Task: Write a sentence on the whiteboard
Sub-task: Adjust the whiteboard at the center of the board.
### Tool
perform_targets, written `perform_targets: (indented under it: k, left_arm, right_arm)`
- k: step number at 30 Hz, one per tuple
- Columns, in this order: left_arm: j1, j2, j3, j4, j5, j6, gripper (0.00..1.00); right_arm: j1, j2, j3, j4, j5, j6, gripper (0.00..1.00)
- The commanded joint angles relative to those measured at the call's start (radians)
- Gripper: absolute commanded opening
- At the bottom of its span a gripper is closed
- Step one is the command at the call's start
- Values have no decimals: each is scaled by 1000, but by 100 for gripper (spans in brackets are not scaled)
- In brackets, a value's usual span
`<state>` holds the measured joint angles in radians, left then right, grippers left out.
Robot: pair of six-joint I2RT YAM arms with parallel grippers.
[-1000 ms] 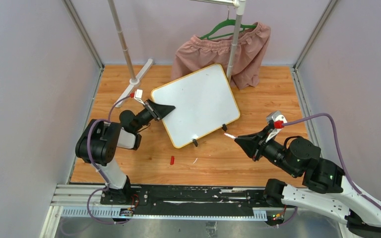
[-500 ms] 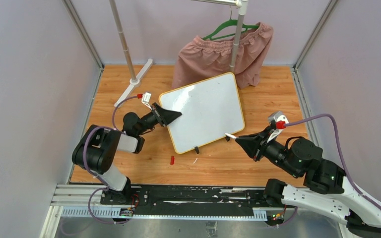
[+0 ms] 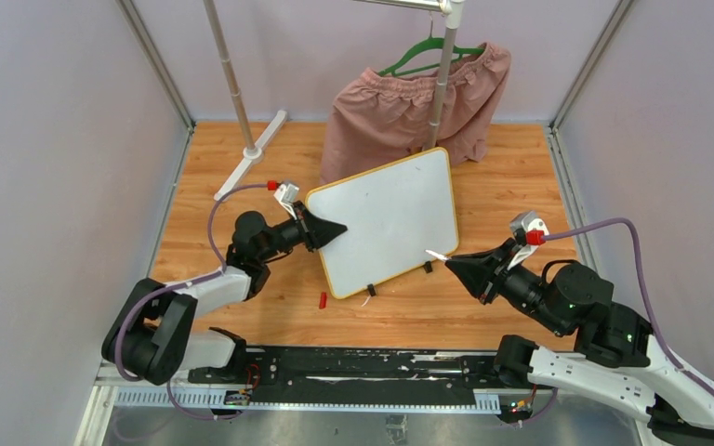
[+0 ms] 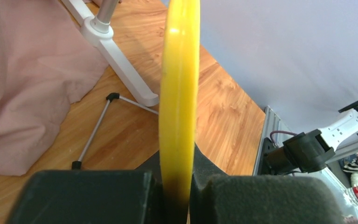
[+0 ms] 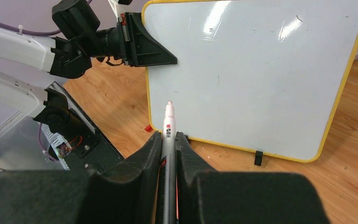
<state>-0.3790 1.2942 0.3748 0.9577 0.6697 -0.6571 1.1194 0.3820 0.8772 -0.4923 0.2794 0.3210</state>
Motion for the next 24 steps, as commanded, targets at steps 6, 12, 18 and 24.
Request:
perform_targets:
  k: [6,12,18,24]
  left_arm:
    - [-17,-65,-78,-136,-75,-1,8]
    - [-17,-133,-91,-165,-120,-5,43]
    - [-17,-177,-117,-172,-164,-26,58]
    - [-17,-262,-165,-172,-215,-42,60]
  right_arm:
    - [7,-10,-38,3,9,-11,0]
    - [7,5,-40,5,10,-12,0]
    - [7,12,-40,12,12,-12,0]
    - [7,20,-53,21,17,-12,0]
